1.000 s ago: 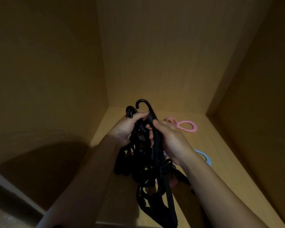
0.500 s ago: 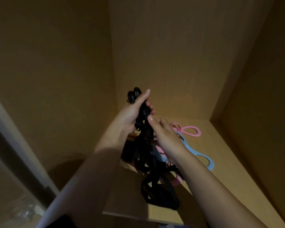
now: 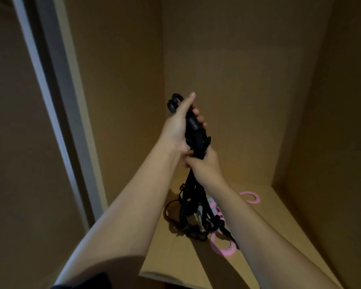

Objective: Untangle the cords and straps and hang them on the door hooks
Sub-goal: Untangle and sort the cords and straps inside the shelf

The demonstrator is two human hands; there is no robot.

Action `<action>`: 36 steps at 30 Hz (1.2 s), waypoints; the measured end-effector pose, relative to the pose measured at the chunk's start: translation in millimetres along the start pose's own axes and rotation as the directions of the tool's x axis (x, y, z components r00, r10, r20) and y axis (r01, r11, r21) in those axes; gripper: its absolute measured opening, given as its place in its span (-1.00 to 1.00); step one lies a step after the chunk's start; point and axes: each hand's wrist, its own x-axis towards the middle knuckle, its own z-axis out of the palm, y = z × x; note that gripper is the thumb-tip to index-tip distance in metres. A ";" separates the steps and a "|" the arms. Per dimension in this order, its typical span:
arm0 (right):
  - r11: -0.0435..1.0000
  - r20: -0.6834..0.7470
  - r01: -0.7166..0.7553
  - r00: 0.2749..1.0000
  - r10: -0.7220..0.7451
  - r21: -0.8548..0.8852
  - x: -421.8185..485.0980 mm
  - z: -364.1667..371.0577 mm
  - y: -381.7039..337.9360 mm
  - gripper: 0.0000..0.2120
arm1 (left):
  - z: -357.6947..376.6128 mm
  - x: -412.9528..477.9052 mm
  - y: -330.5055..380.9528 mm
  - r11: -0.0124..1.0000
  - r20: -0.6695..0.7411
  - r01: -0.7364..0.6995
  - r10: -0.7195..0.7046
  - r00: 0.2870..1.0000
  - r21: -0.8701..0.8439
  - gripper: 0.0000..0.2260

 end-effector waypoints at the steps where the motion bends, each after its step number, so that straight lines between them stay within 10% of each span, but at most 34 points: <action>1: 1.000 -0.014 0.018 1.000 -0.018 0.014 0.7 0.1 -7.7 -0.67 | 3.0 -4.2 5.5 0.999 -0.014 -0.013 0.013 1.000 -0.052 -0.73; 6: 0.999 -0.094 0.016 0.995 -0.013 0.035 8.1 -4.9 -50.7 -0.72 | -10.6 -13.1 22.7 0.996 -0.046 -0.084 0.085 0.995 0.026 -0.69; 11: 0.997 -0.105 -0.072 0.992 0.075 0.030 16.6 -10.8 -81.1 -0.78 | -31.3 -33.0 -12.8 0.915 0.281 0.021 -0.145 0.949 0.403 -0.12; 14: 0.995 -0.124 -0.070 0.989 0.078 0.068 18.4 -10.2 -75.1 -0.78 | -30.7 -42.7 -33.4 0.823 0.183 0.017 -0.146 0.972 0.567 -0.44; 17: 0.989 -0.156 -0.097 0.981 0.113 0.109 21.0 -11.7 -62.1 -0.82 | -39.9 -41.4 -48.3 0.678 0.124 0.090 -0.260 0.957 0.729 -0.33; 21: 0.963 -0.082 -0.267 0.961 0.263 -0.039 28.3 -15.7 -49.7 -0.82 | -43.8 -36.1 -57.3 0.636 0.124 0.058 -0.237 0.964 0.769 -0.89; 27: 0.876 0.009 -0.375 0.918 0.396 -0.305 31.7 -29.0 -39.7 -0.55 | -45.1 -32.0 -73.4 0.849 0.023 0.232 -0.275 0.961 0.474 -0.94; 36: 0.882 0.419 -0.464 0.820 0.390 0.087 -5.9 -54.5 40.2 -0.05 | -59.8 0.3 -73.4 0.961 -0.185 0.276 -0.276 0.943 -0.023 -0.67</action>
